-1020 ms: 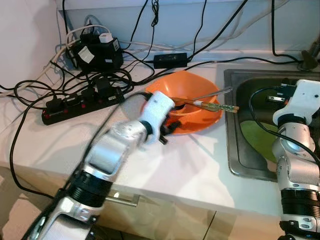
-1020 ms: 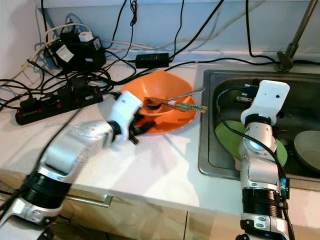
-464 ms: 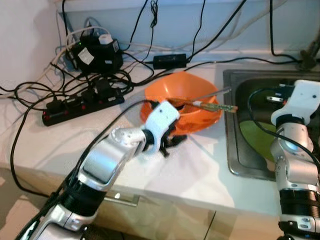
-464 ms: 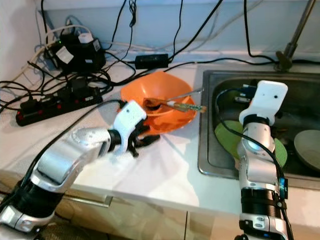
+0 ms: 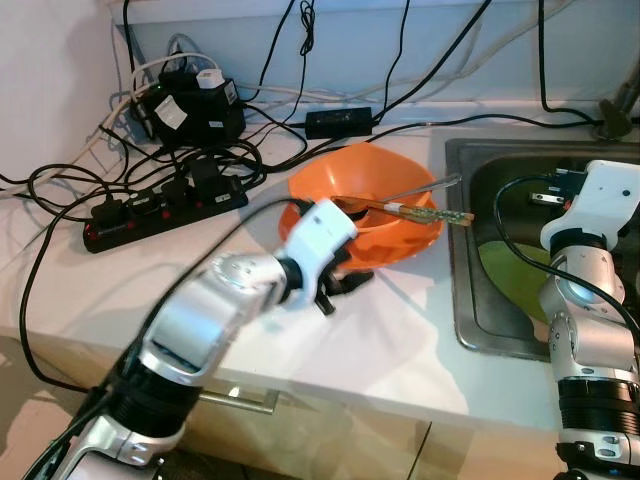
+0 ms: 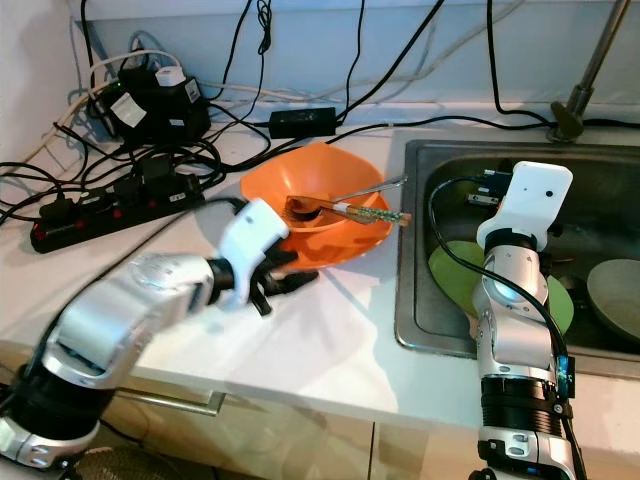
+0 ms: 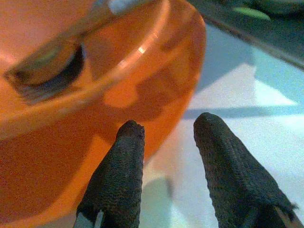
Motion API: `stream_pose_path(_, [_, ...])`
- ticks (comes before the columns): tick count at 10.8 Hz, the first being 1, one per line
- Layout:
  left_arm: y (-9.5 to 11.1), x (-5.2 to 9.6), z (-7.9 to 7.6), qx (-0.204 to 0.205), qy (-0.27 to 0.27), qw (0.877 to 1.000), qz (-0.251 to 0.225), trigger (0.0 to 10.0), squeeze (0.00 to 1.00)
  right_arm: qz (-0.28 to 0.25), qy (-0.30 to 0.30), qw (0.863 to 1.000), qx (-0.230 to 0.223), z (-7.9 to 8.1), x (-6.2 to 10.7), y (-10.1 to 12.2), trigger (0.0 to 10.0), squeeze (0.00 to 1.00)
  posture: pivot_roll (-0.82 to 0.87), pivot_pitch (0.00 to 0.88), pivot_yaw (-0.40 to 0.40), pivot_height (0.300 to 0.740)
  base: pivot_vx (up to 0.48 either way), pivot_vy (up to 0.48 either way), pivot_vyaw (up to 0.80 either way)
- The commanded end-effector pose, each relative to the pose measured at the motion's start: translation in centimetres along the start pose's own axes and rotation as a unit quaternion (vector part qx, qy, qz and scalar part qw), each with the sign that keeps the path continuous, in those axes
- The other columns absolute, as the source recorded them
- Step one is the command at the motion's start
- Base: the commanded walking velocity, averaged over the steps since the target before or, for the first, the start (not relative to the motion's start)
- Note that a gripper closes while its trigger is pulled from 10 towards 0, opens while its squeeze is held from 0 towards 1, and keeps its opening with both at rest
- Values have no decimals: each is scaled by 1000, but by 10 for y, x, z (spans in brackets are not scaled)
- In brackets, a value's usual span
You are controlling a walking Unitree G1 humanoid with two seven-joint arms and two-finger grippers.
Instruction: Kitchen organization
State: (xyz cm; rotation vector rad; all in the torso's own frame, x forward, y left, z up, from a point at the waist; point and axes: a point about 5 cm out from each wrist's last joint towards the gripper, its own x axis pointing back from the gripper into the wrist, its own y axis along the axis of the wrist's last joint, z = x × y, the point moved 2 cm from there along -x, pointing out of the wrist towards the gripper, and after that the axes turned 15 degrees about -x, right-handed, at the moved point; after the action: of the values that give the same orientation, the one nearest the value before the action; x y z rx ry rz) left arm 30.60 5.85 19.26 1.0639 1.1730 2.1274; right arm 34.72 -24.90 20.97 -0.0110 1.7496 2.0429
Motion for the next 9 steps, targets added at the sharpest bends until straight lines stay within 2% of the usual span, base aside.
stream_pose_path(1, [8, 10, 9, 1, 17, 1000, -16, 10000, 0, 3, 3, 1000, -4, 2, 0, -2, 10000, 0, 93, 54, 135, 740, 0, 0, 0])
stream_pose_path(4, [9, 19, 32, 9, 75, 997, -16, 10000, 0, 4, 5, 1000, -4, 3, -1, -3, 10000, 0, 98, 51, 129, 740, 0, 0, 0])
stream_pose_path(6, [1, 14, 33, 8, 86, 996, 5, 10000, 0, 4, 8, 1000, -3, 4, -1, -2, 10000, 0, 93, 52, 129, 740, 0, 0, 0])
stream_pose_path(9, [-4, -8, 22, 25, 72, 997, 11, 10000, 0, 2, 8, 1000, -1, 4, -1, -1, 10000, 0, 69, 50, 137, 740, 0, 0, 0])
